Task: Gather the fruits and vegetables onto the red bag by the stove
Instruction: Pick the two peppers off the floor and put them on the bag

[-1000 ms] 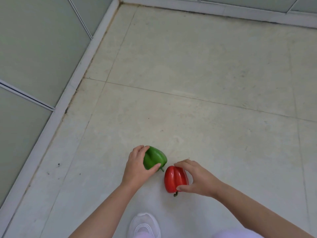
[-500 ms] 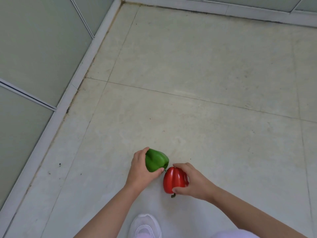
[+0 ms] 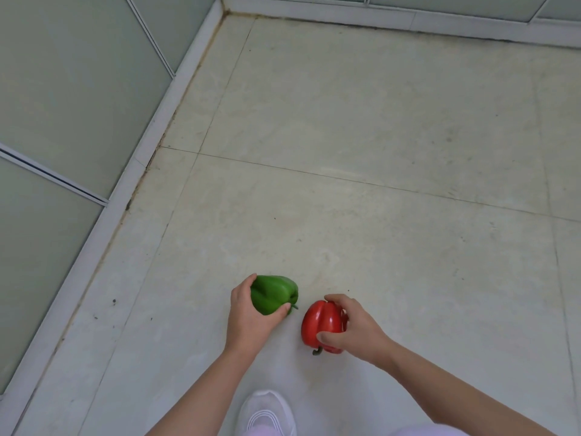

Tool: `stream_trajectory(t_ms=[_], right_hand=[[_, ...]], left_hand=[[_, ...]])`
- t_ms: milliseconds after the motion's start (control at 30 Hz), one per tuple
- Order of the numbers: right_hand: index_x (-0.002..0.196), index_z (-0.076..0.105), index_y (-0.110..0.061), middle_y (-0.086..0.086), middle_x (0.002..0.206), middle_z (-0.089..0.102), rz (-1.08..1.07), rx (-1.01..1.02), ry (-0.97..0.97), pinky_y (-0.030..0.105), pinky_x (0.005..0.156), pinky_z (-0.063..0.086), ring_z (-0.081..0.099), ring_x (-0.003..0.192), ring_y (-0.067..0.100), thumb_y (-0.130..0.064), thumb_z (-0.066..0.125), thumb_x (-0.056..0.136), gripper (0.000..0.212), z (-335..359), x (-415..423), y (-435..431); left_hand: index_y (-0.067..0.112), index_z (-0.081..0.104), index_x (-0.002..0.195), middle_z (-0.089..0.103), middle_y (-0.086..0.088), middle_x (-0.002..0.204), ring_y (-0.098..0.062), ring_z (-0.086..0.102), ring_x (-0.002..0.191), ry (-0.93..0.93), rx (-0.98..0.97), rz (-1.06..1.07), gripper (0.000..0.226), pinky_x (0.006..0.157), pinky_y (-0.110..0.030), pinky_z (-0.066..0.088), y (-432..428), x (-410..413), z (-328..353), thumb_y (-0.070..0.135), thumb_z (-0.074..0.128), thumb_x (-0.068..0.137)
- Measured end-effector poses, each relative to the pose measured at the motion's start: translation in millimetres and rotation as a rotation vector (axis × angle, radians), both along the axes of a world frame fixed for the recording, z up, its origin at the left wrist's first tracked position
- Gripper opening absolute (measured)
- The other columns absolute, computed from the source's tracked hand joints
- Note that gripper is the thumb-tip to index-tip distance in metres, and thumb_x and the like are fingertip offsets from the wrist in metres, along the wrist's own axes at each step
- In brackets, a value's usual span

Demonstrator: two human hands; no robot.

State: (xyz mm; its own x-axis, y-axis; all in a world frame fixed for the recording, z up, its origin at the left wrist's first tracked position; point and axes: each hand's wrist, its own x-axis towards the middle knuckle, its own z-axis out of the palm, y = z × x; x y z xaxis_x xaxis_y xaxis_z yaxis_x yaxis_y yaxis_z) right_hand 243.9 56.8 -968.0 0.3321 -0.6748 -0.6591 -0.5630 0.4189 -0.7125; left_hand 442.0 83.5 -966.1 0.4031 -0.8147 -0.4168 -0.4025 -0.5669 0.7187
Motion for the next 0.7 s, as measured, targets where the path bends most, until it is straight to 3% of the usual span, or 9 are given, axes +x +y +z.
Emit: stream_trajectory(t_ms=[267,467,700], right_hand=[[0.119,0.044,-0.032,0.001,0.119,0.046,-0.292,0.017,-0.088,0.028,0.076,0.049,0.052,0.102,0.019,-0.016,0.077,0.069,0.061,11.3,-23.1,-11.1],[0.116,0.046,-0.032,0.002,0.118,0.049,-0.384,-0.067,-0.160,0.037,0.079,0.051,0.055,0.100,0.021,-0.012,0.076,0.070,0.059,51.0,-37.4,-41.7],[0.113,0.050,-0.036,0.000,0.117,0.050,-0.504,-0.192,-0.331,0.046,0.083,0.052,0.057,0.101,0.023,-0.016,0.081,0.063,0.062,128.1,-48.1,-82.0]], left_hand=[[0.022,0.040,0.131,0.039,0.006,0.123,-0.017,0.045,0.115,0.057,-0.032,0.158,0.081,0.099,-0.037,0.042,7.9,1.9,13.8,0.025,0.083,0.062],[0.023,0.042,0.128,0.039,0.008,0.124,-0.009,0.044,0.111,0.077,-0.176,0.066,0.077,0.092,-0.025,0.042,-11.4,2.6,70.8,0.017,0.083,0.063],[0.028,0.049,0.117,0.052,-0.002,0.124,-0.017,0.053,0.113,0.181,-0.261,0.029,0.069,0.089,-0.031,0.048,-49.7,9.5,132.8,0.012,0.085,0.060]])
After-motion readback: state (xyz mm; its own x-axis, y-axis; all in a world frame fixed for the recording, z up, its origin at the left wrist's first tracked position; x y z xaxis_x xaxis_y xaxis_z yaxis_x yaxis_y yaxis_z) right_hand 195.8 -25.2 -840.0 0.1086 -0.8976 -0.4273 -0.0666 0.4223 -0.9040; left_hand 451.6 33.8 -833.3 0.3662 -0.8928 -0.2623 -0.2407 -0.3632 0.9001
